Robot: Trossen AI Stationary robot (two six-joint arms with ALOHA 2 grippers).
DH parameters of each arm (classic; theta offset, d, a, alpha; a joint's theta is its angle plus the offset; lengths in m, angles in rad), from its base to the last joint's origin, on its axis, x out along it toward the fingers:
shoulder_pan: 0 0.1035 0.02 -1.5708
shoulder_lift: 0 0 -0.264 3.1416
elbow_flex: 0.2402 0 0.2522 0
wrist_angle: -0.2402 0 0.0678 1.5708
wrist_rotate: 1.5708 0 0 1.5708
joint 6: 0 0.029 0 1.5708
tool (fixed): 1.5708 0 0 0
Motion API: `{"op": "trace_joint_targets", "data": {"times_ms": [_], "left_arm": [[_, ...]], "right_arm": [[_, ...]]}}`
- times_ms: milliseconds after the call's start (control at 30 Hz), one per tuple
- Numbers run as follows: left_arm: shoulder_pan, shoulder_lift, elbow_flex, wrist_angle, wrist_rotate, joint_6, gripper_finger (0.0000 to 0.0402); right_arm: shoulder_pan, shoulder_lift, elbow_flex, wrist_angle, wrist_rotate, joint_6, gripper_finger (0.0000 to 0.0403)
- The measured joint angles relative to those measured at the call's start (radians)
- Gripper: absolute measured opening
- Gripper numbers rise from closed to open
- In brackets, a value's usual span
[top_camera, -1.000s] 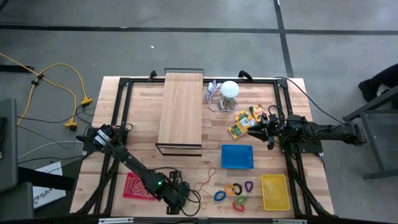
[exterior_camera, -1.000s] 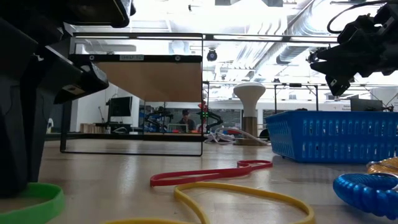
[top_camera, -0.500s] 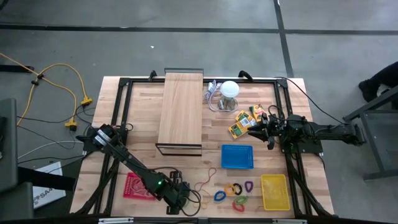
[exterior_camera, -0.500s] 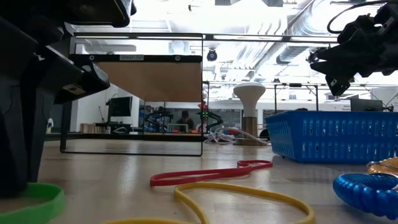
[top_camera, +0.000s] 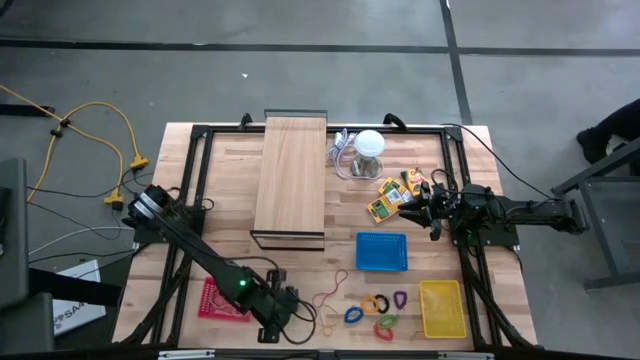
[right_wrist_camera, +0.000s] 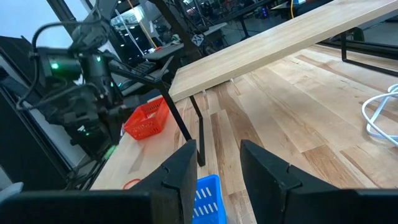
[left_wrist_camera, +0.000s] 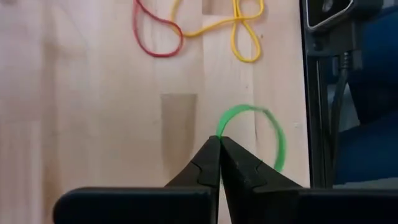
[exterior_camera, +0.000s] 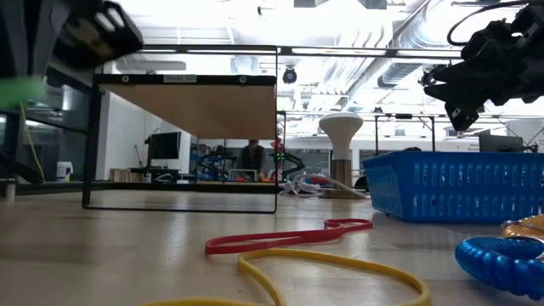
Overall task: Pick & Place Office Desk Supplies
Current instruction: Put the green rubber band into the red bin
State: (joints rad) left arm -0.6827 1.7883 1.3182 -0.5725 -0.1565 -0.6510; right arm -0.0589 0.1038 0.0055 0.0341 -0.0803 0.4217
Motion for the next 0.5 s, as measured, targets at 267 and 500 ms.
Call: {"op": "trace_joint_targets", "data": {"times_ms": [267, 500], "left_arm": [[0.000, -0.086, 0.000, -0.091, -0.064, 0.000, 0.0001], [0.000, -0.092, 0.001, -0.109, -0.066, -0.010, 0.0001]], "right_arm": [[0.000, 0.000, 0.000, 0.000, 0.000, 0.000, 0.0111], [0.000, 0.000, 0.000, 0.000, 0.000, 0.000, 0.0111]]}}
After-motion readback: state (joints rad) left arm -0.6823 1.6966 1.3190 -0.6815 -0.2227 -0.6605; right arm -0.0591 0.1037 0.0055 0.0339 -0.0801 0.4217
